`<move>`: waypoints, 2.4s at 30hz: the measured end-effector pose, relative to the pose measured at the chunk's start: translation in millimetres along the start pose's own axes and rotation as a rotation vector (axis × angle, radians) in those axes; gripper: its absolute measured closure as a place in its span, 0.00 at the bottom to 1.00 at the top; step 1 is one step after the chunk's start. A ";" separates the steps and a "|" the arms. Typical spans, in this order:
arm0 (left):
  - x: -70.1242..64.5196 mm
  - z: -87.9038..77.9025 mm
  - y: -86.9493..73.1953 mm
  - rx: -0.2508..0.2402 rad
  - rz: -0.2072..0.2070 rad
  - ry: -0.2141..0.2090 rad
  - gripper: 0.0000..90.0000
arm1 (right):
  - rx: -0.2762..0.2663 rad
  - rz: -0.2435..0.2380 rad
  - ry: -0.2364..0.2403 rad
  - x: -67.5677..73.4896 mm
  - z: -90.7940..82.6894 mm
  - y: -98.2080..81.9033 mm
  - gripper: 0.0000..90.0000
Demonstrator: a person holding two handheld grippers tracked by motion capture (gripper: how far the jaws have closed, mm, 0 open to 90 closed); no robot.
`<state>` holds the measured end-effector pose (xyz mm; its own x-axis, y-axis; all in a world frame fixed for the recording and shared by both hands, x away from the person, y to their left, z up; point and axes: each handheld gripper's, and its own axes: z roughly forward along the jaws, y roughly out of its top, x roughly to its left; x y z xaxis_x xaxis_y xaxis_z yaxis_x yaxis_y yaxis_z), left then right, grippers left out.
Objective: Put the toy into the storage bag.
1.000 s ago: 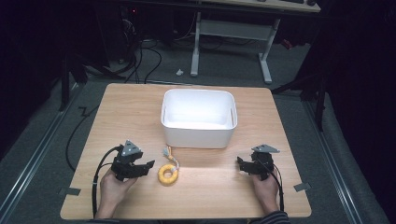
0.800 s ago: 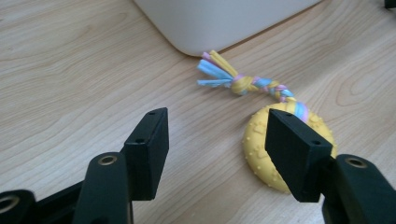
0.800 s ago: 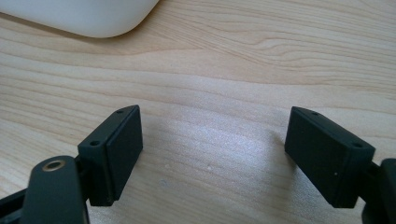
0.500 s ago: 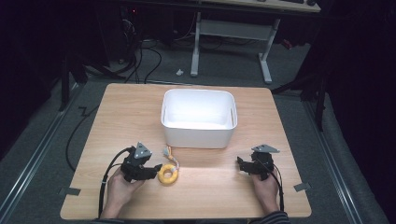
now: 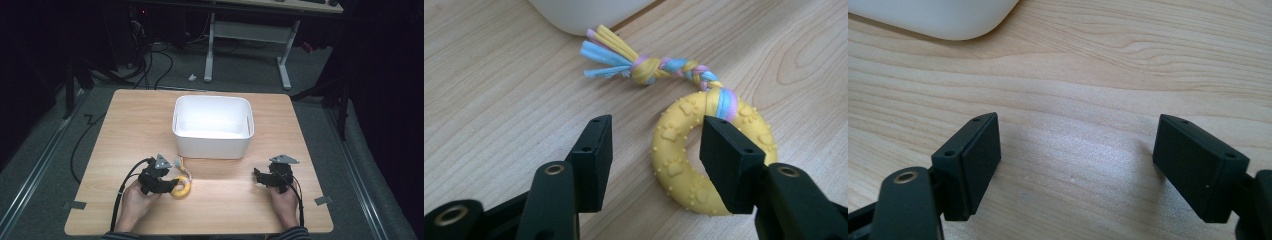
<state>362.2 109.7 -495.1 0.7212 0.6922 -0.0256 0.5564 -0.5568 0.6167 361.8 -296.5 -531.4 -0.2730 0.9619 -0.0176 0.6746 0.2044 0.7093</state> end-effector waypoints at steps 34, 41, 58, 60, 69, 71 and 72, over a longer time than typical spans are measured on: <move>-3.7 18.6 3.7 0.102 0.006 -0.016 0.63 | -0.002 -0.003 0.003 0.1 0.0 -0.2 0.22; -2.8 20.1 6.0 0.119 0.000 -0.023 0.63 | -0.002 -0.004 0.003 0.1 -0.1 -0.2 0.22; -7.4 20.9 8.9 0.131 0.034 -0.006 0.73 | -0.002 -0.004 0.003 0.2 0.0 -0.2 0.22; -7.6 20.3 8.8 0.128 0.031 -0.004 0.74 | -0.002 -0.004 0.003 0.2 0.0 -0.2 0.22; -8.4 10.1 8.8 0.095 0.024 -0.011 0.74 | -0.002 -0.004 0.003 0.2 0.0 -0.2 0.22; -7.9 6.6 8.6 0.089 0.018 -0.013 0.74 | -0.002 -0.004 0.003 0.2 0.0 -0.2 0.22; -7.7 5.7 8.4 0.085 0.015 -0.012 0.74 | -0.002 -0.004 0.003 0.2 0.0 -0.2 0.22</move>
<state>363.6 97.1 -494.2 0.7343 0.6783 -0.0263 0.5781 -0.6046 0.5480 361.6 -296.4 -531.5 -0.2781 0.9604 -0.0181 0.6721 0.2080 0.7107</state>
